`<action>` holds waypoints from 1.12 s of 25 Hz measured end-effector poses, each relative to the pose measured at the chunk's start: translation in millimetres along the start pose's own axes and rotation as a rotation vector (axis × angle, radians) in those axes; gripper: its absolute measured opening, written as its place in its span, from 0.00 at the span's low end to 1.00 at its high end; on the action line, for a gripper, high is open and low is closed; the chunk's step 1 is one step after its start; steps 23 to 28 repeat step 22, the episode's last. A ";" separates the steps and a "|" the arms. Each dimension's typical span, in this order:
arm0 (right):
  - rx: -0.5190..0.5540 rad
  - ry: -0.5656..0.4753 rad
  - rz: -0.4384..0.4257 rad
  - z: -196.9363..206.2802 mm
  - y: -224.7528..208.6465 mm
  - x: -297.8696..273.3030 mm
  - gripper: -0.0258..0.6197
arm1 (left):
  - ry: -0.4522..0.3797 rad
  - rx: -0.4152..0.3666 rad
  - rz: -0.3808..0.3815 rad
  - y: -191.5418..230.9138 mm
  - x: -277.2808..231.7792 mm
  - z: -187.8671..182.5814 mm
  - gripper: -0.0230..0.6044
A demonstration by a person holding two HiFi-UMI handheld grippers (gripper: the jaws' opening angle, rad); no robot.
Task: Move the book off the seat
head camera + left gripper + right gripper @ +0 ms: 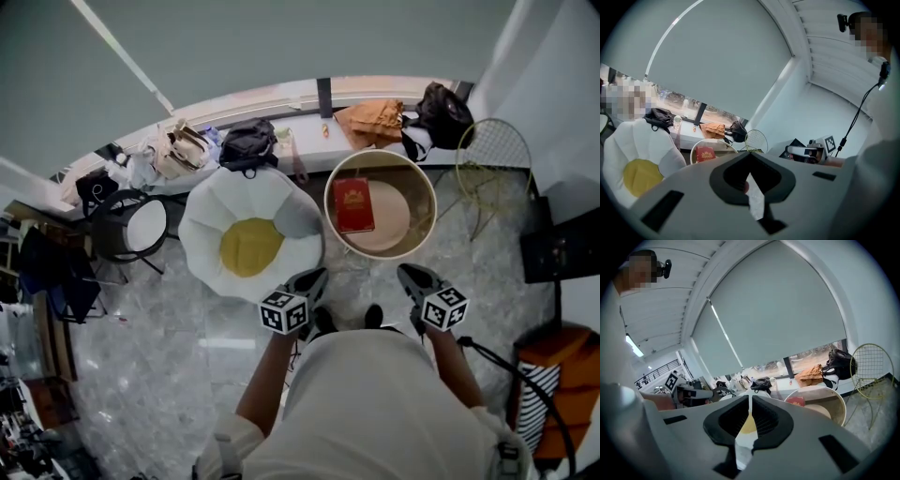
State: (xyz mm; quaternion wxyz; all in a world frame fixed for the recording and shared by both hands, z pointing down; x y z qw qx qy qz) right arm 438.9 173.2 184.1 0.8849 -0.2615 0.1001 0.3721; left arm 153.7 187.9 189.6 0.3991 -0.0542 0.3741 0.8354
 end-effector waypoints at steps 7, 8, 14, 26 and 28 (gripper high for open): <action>0.004 -0.026 0.004 -6.0 -12.6 13.2 0.12 | 0.004 -0.014 0.003 -13.3 -9.8 3.5 0.04; 0.001 -0.027 0.005 -5.2 -13.8 14.6 0.12 | 0.003 -0.013 0.002 -14.6 -10.6 3.9 0.04; -0.005 -0.023 0.002 -5.3 -15.8 17.4 0.12 | 0.003 -0.015 0.002 -18.3 -15.0 1.4 0.04; -0.006 -0.033 0.006 -5.9 -20.3 18.9 0.12 | 0.001 -0.020 -0.004 -16.2 -16.6 -1.2 0.04; -0.006 -0.033 0.006 -5.9 -20.3 18.9 0.12 | 0.001 -0.020 -0.004 -16.2 -16.6 -1.2 0.04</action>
Point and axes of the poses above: the fingertips, and each gripper's own axes: x backward along the fingers, y to its left, z out of its underside, the point moved 7 cm from there along x, backward along the fingers, and after that the axes turned 3 degrees about x, right-handed, at the moved point
